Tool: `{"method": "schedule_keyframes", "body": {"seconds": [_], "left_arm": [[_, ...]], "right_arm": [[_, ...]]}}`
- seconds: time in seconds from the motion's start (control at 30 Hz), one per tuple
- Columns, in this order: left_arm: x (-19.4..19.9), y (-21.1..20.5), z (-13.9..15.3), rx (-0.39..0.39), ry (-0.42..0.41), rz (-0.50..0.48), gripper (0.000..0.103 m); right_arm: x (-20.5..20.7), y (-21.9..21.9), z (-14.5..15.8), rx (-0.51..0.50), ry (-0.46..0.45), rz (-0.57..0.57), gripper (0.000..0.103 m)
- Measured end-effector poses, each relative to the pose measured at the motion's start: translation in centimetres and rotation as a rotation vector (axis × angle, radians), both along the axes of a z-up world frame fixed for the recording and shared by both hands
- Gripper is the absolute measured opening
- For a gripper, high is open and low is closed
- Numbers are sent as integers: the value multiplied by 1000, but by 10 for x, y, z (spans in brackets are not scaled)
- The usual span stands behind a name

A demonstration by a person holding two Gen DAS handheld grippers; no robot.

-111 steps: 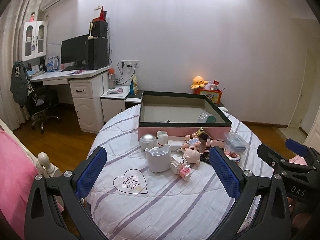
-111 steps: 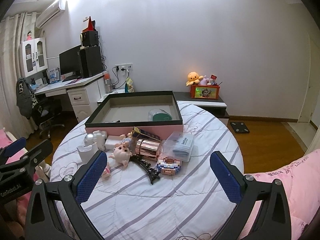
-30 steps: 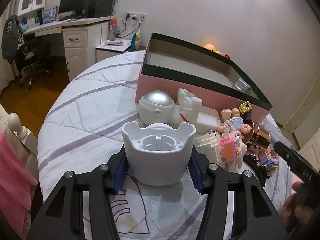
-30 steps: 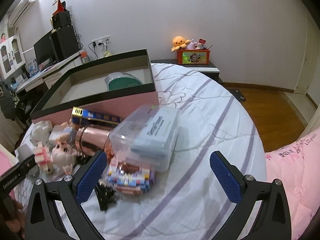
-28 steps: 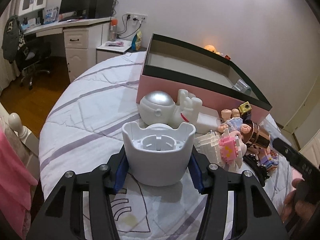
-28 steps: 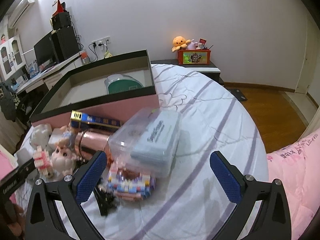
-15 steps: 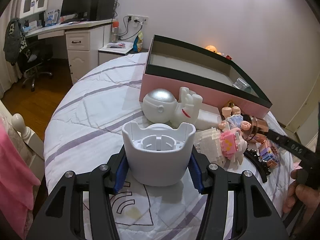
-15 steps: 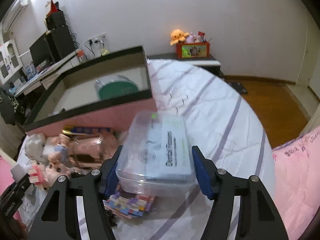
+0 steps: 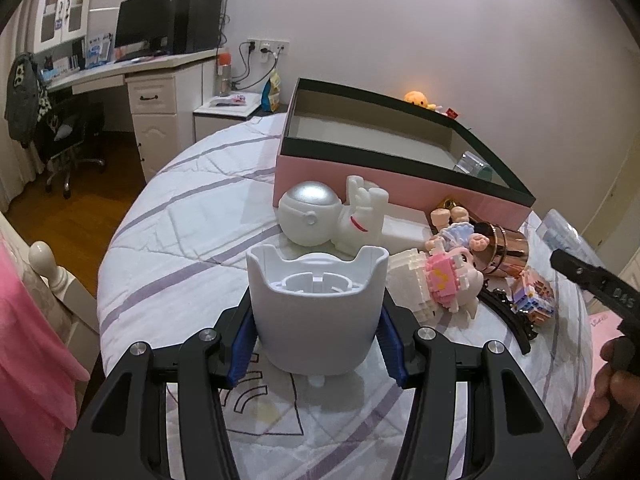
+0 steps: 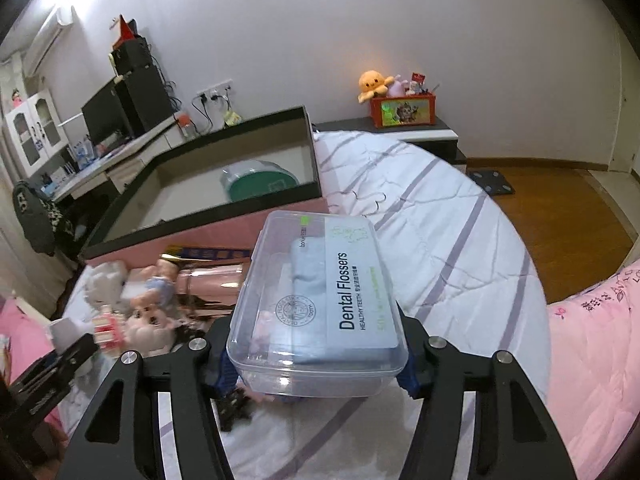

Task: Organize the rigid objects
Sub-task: 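Grasp the white cup holder with the left tool while the right tool grasps the Dental Flossers box, then lower the cup holder and flosser box into the pink box and release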

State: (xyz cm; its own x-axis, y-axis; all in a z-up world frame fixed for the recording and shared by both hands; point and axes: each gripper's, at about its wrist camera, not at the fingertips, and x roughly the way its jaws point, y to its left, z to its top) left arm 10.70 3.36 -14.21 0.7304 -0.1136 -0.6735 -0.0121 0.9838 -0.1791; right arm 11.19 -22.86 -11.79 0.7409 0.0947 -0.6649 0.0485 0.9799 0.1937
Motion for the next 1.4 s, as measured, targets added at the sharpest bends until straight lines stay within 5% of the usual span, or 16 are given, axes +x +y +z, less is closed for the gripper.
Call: {"method": "schedule_keyframes", "body": {"seconds": [0.63,0.97,1.4], "left_arm": [[8,-4,81,52,-159,-45,54],[86,-9,123,43,-206,-79,54],[218,-33,87,36,-46,-109,54]], "right_arm": [[0,36,66,-31,-125,149,61],[68,48,102,-77,-153,213,61],[187,55,61,-71,41,213,61]]}}
